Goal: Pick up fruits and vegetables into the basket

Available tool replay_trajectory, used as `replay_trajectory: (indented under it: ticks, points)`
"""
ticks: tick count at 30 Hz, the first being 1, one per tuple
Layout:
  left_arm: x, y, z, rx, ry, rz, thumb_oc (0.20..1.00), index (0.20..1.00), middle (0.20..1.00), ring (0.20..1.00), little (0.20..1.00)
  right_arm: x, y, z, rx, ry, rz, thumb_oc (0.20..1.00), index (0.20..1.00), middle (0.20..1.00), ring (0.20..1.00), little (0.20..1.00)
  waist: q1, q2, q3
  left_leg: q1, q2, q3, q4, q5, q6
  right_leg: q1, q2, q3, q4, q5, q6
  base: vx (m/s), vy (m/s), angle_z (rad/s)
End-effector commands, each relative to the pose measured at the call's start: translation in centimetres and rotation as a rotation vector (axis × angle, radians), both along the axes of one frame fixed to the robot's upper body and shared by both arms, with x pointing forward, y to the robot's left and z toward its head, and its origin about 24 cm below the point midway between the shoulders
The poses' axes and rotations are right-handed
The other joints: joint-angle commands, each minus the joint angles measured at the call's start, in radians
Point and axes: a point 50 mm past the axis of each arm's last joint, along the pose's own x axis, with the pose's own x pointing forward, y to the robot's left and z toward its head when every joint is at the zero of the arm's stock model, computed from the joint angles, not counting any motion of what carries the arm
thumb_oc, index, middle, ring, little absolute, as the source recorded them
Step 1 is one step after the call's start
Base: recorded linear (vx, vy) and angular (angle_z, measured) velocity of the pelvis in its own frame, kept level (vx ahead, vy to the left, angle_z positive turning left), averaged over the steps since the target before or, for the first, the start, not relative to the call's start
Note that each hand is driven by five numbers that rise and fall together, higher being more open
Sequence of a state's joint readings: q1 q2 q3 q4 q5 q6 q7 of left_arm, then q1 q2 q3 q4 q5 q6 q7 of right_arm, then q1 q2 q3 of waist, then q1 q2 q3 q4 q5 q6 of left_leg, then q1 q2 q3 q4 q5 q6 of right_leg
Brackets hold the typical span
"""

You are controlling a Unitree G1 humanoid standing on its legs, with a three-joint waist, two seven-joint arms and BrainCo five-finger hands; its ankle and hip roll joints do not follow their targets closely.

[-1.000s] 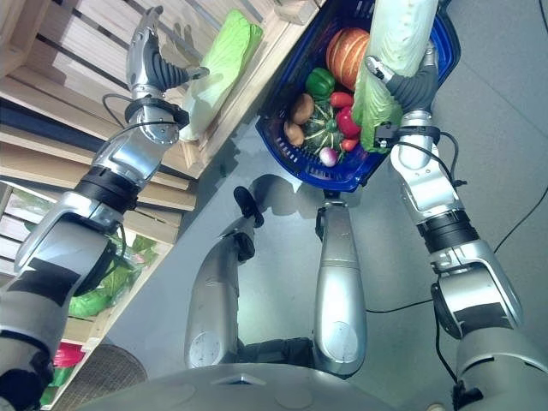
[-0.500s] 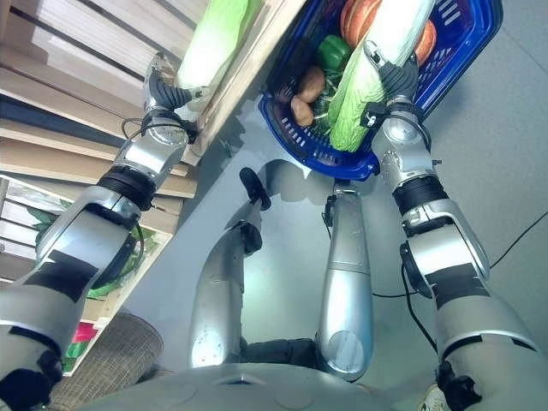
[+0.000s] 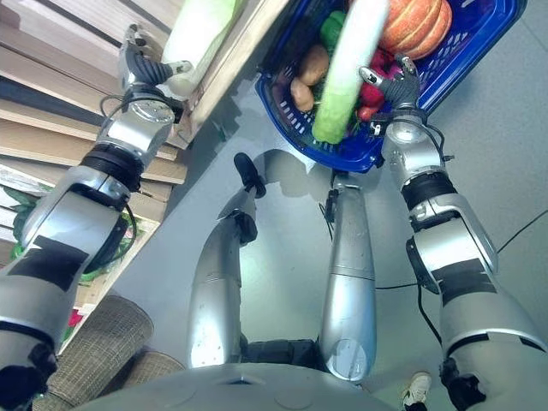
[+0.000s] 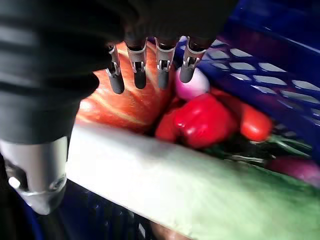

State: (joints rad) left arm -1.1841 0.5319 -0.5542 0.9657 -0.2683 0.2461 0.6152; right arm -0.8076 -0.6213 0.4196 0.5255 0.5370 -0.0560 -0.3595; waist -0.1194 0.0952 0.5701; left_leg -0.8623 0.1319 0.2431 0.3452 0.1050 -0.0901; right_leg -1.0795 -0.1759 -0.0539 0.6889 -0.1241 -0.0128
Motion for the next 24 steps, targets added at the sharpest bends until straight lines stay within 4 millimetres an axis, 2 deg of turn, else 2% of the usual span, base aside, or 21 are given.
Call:
replay_trajectory:
  ticks: [1, 5, 9, 10, 16, 20, 24]
  points:
    - [-0.9, 4.2, -2.6, 0.041, 0.148, 0.117, 1.000, 1.000, 1.000, 1.000, 1.000, -1.6, 0.3, -2.6, -0.064, 0.005, 0.036, 1.000, 1.000, 1.000, 1.000, 1.000, -0.097, -0.010, -0.050, -0.044, 0.008, 0.006, 0.163, -0.140, -0.027, 0.037, 0.065, 0.038, -0.062, 0.003, 0.073, 0.03, 0.050, -0.14]
    - [-1.8, 6.1, -4.5, 0.069, 0.222, 0.163, 1.000, 1.000, 1.000, 1.000, 1.000, -5.2, 2.0, -4.2, -0.107, -0.044, 0.244, 1.000, 1.000, 1.000, 1.000, 1.000, -0.150, -0.042, -0.050, -0.048, 0.020, 0.017, 0.174, -0.151, -0.029, 0.026, 0.082, 0.061, -0.054, 0.000, 0.078, 0.03, 0.057, -0.16]
    - [-2.3, 7.0, -5.5, 0.051, 0.268, 0.162, 1.000, 1.000, 1.000, 1.000, 1.000, -6.6, 2.9, -4.2, -0.117, -0.074, 0.362, 1.000, 1.000, 1.000, 1.000, 1.000, -0.170, -0.058, -0.050, -0.037, 0.026, 0.026, 0.176, -0.155, -0.032, 0.035, 0.086, 0.069, -0.056, 0.000, 0.082, 0.02, 0.032, -0.20]
    - [-2.4, 7.3, -6.3, 0.039, 0.320, 0.148, 1.000, 1.000, 1.000, 1.000, 1.000, -7.1, 3.3, -4.0, -0.124, -0.087, 0.401, 1.000, 1.000, 1.000, 1.000, 1.000, -0.179, -0.063, -0.050, -0.032, 0.030, 0.030, 0.180, -0.158, -0.034, 0.040, 0.086, 0.072, -0.058, 0.000, 0.085, 0.03, 0.026, -0.27]
    - [-3.3, 8.1, -9.0, 0.035, 0.512, 0.141, 1.000, 1.000, 1.000, 1.000, 1.000, -7.4, 3.4, -3.3, -0.096, -0.079, 0.417, 1.000, 1.000, 1.000, 1.000, 1.000, -0.194, -0.067, -0.050, -0.006, 0.037, 0.052, 0.167, -0.154, -0.037, 0.058, 0.087, 0.079, -0.082, 0.012, 0.088, 0.02, 0.019, -0.15]
    - [-4.0, 9.2, -9.8, 0.050, 0.578, 0.199, 1.000, 1.000, 1.000, 1.000, 1.000, -7.5, 3.1, -2.8, -0.085, -0.090, 0.379, 1.000, 1.000, 1.000, 1.000, 1.000, -0.203, -0.072, -0.050, 0.011, 0.041, 0.062, 0.157, -0.150, -0.039, 0.075, 0.089, 0.084, -0.098, 0.017, 0.087, 0.01, 0.004, -0.06]
    - [-4.1, 8.9, -10.7, -0.004, 0.661, 0.143, 1.000, 1.000, 1.000, 1.000, 1.000, -7.8, 3.1, -2.9, -0.069, -0.059, 0.377, 1.000, 1.000, 1.000, 1.000, 1.000, -0.211, -0.074, -0.050, 0.025, 0.042, 0.068, 0.157, -0.155, -0.036, 0.085, 0.089, 0.087, -0.102, 0.018, 0.085, 0.02, 0.004, -0.07]
